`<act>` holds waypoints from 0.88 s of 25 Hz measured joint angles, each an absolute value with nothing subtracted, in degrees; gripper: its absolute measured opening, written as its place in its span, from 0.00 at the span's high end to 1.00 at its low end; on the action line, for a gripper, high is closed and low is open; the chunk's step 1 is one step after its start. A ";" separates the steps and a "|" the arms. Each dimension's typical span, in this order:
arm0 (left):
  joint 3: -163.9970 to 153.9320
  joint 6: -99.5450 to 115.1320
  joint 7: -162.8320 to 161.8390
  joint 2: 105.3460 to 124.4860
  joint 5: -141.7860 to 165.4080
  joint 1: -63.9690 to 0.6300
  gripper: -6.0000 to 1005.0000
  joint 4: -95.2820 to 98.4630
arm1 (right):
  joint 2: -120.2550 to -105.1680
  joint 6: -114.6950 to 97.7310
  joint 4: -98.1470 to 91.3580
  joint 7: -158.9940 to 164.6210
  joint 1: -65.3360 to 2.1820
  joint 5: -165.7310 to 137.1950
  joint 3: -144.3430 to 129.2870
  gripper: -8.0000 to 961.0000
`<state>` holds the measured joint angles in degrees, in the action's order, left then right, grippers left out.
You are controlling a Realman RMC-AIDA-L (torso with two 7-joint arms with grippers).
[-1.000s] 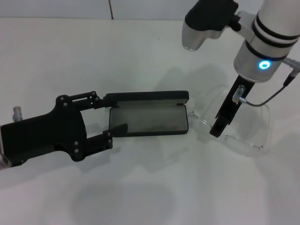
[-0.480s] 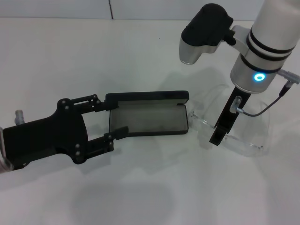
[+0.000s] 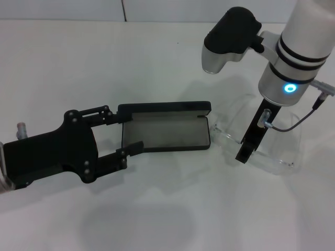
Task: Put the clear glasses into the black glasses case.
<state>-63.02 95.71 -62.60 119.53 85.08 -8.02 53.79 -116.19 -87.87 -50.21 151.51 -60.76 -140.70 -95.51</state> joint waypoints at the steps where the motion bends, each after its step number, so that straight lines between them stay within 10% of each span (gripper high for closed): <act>1: -63.02 95.71 -62.60 119.52 85.08 -8.02 0.42 53.79 | -116.19 -87.87 -50.20 151.45 -60.74 -140.71 -95.63 0.30; 5: -63.02 95.66 -62.58 119.53 85.08 -8.00 0.42 53.79 | -116.19 -87.74 -50.13 151.10 -60.68 -140.70 -96.54 0.31; 13: -63.02 95.57 -62.58 119.53 85.05 -7.98 0.42 53.79 | -116.19 -87.63 -50.95 151.43 -60.09 -140.71 -97.61 0.71; 22: -62.87 95.51 -62.41 119.53 84.84 -8.00 0.42 53.18 | -116.14 -89.80 -52.28 151.06 -59.59 -141.64 -97.57 0.82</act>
